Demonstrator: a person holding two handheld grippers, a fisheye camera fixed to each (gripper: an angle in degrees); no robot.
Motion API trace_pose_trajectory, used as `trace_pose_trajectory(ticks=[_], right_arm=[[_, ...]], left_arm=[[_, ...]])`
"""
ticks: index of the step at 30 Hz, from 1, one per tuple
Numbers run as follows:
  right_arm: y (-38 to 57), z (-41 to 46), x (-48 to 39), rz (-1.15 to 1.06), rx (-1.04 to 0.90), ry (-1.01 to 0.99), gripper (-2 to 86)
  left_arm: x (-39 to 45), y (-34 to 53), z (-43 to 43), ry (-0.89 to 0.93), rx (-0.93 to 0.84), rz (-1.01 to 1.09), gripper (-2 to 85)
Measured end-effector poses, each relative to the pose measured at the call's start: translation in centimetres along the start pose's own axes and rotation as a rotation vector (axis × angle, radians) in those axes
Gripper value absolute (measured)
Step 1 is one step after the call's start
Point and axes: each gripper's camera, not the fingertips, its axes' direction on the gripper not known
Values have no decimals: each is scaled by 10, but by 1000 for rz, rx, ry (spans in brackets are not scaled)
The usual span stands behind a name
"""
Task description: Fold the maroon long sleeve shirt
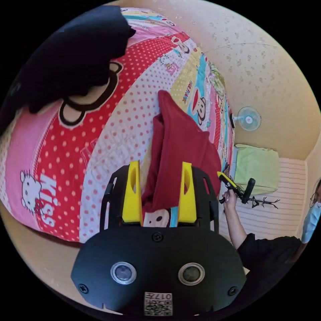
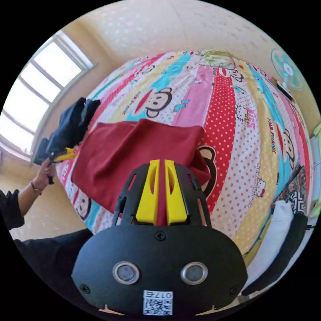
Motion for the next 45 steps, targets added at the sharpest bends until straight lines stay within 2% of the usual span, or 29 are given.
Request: trace_pose_trajectory(ticks=[2,4,6,9,11,13,14,16,17,19,21,23,27,29,31,33,35,37,38,40,41,42,45], right_arm=[[39,42,-37,-182,-129,333,10],[53,43,-57,-209,-117,506,7],[52,28,-68,-147,-75,521,6],[53,-18,-79,-8,180,265,5],[53,-27,-85,35,348,-19,5],[45,5,-90,13,291,-169,5],[38,45,-94,21,116,-178,5],[34,93,-88,151,-107,-198,6],[33,87,-71,282,-127,-286,6],[37,79,-54,370,-205,-385,5],[61,57,-40,406,-103,-440,5],[117,26,-16,478,77,-531,6],[215,18,19,664,70,-543,10],[272,28,35,712,3,-609,18],[307,34,45,744,19,-719,31],[332,40,50,772,38,-823,61],[350,57,51,809,27,-958,124],[359,69,49,834,77,-1082,152],[362,77,45,854,116,-1169,165],[364,90,38,888,159,-1265,185],[365,100,32,920,181,-1311,200],[366,105,30,943,196,-1331,208],[369,129,22,1078,365,-1488,238]], left_arm=[[-23,28,16,-1,-30,-61,169],[-46,55,26,54,-4,-131,170],[-66,85,36,181,98,-205,185],[-74,91,68,260,110,-239,185],[-76,85,85,268,131,-275,174],[-76,79,91,251,183,-342,118],[-69,73,92,311,226,-332,97],[-38,59,95,405,230,-231,81],[-1,49,101,427,190,-107,78],[66,44,114,362,119,75,76],[158,56,150,241,17,324,72],[211,74,192,198,-79,486,71],[253,111,275,261,-338,613,68],[235,115,277,318,-288,564,66],[200,109,268,303,-197,455,98],[143,99,253,168,-62,281,159],[102,89,251,81,-4,189,175],[69,76,271,34,-47,130,187],[50,68,298,48,-142,99,194],[31,62,349,212,-319,62,183],[17,64,375,344,-393,-20,171],[10,67,387,408,-416,-74,157],[29,78,380,393,-412,-55,112]])
